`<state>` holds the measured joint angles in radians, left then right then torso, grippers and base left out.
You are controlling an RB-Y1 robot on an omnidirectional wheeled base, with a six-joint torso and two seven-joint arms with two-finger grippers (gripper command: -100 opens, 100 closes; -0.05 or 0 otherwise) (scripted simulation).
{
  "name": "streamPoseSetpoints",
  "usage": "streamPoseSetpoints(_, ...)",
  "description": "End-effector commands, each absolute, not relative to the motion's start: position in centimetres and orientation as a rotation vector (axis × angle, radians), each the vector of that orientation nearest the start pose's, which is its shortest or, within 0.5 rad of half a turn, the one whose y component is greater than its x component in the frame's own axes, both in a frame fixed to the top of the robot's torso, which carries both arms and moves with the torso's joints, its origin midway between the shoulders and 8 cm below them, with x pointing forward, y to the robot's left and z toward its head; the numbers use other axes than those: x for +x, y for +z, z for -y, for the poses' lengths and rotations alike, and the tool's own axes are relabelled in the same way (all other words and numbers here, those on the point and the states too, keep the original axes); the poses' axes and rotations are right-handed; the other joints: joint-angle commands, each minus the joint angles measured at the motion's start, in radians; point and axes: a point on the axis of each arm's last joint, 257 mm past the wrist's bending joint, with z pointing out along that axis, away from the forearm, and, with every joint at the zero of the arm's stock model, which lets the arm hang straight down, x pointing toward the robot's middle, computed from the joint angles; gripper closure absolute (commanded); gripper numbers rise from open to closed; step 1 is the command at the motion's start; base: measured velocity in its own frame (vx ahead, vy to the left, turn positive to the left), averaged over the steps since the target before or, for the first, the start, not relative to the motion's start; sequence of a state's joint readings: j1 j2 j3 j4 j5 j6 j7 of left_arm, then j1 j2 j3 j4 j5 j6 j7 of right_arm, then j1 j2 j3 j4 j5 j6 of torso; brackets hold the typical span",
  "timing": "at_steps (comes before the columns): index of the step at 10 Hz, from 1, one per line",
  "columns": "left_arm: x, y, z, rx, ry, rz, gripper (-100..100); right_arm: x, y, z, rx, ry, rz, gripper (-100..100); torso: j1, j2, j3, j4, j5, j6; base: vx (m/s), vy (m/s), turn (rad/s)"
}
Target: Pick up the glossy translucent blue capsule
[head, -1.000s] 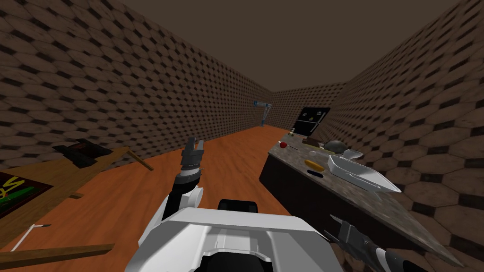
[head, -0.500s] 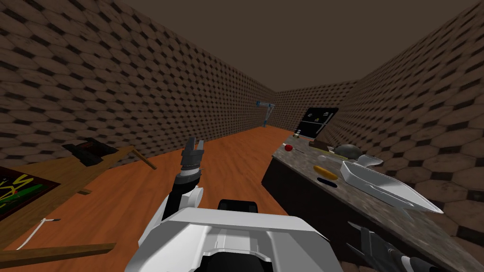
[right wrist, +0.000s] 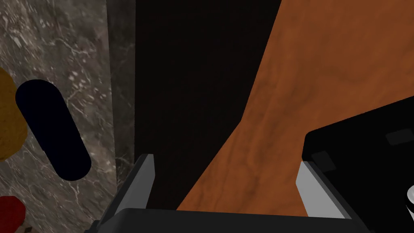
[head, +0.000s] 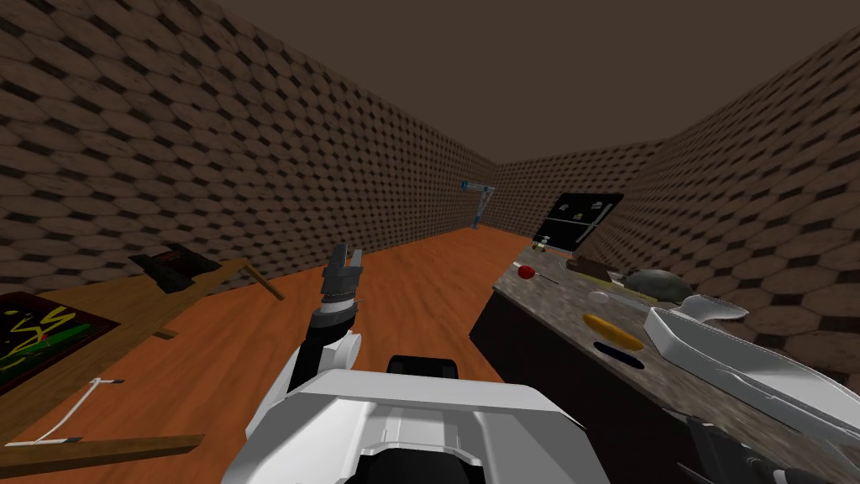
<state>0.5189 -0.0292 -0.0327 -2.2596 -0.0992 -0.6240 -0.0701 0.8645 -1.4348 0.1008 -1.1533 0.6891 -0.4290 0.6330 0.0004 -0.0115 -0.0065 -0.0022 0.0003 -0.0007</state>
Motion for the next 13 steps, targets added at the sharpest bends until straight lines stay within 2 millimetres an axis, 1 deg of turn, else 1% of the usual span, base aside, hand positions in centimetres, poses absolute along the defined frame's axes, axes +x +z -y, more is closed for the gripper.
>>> streamPoseSetpoints(1, 32.8, 3.2, -25.6, -0.522, -1.223, -0.605, 0, 8.1, -33.7, 72.7, -1.267, -0.546, -2.618, -100, 0.000, 0.000, 0.000, 0.000, 0.000, 0.000, 0.139, -0.008, 0.060)
streamPoseSetpoints(2, 32.8, 3.2, -25.6, -0.522, -1.223, -0.605, 0, 8.1, -33.7, 72.7, -1.267, -0.546, -2.618, -100, 0.000, 0.002, 0.001, 0.000, 0.000, 0.001, 0.047, -0.008, 0.006)
streamPoseSetpoints(3, 32.8, 3.2, -25.6, -0.522, -1.223, -0.605, 0, 6.9, -32.3, 75.2, -1.351, -0.609, -2.649, -100, 0.000, 0.007, 0.004, 0.001, 0.000, 0.001, 0.154, -0.035, 0.149)
streamPoseSetpoints(4, 32.8, 3.2, -25.6, -0.522, -1.223, -0.605, 0, 6.9, -32.3, 75.2, -1.351, -0.609, -2.649, -100, -0.002, 0.002, 0.001, 0.001, 0.000, 0.000, 0.181, -0.038, 0.115)
streamPoseSetpoints(5, 32.8, 3.2, -25.6, -0.522, -1.223, -0.605, 0, 6.4, -31.9, 76.0, -1.383, -0.627, -2.662, -100, -0.002, 0.000, 0.000, 0.000, -0.001, 0.000, 0.152, -0.041, 0.072)
streamPoseSetpoints(6, 32.8, 3.2, -25.6, -0.522, -1.223, -0.605, 0, 5.1, -31.6, 76.9, -1.427, -0.639, -2.688, -100, -0.003, 0.001, 0.000, 0.000, -0.001, 0.000, 0.211, -0.054, 0.182)
streamPoseSetpoints(8, 32.8, 3.2, -25.6, -0.522, -1.223, -0.605, 0, 3.6, -32.0, 76.8, -1.452, -0.621, -2.713, -100, -0.006, -0.003, -0.002, -0.001, -0.002, 0.000, 0.193, -0.124, 0.109)
streamPoseSetpoints(9, 32.8, 3.2, -25.6, -0.522, -1.223, -0.605, 0, 4.2, -31.9, 76.8, -1.443, -0.628, -2.704, -100, -0.009, -0.001, -0.001, 0.000, -0.002, 0.000, 0.069, -0.072, 0.028)
streamPoseSetpoints(10, 32.8, 3.2, -25.6, -0.522, -1.223, -0.605, 0, 4.1, -31.9, 76.8, -1.445, -0.628, -2.705, 0, -0.005, 0.005, 0.002, 0.001, -0.002, 0.001, 0.015, -0.013, 0.004)
streamPoseSetpoints(11, 32.8, 3.2, -25.6, -0.522, -1.223, -0.605, 0, 4.1, -31.7, 77.7, -1.447, -0.648, -2.698, -100, -0.001, 0.009, 0.005, 0.002, -0.001, 0.001, 0.009, 0.003, 0.047)
streamPoseSetpoints(12, 32.8, 3.2, -25.6, -0.522, -1.223, -0.605, 0, 4.6, -32.0, 77.6, -1.457, -0.642, -2.678, -100, 0.001, 0.011, 0.006, 0.002, 0.000, 0.001, 0.003, 0.017, 0.064)
streamPoseSetpoints(13, 32.8, 3.2, -25.6, -0.522, -1.223, -0.605, 0, 4.0, -31.6, 78.4, -1.447, -0.664, -2.695, -100, 0.002, 0.012, 0.007, 0.003, 0.000, 0.001, 0.000, 0.018, 0.019)
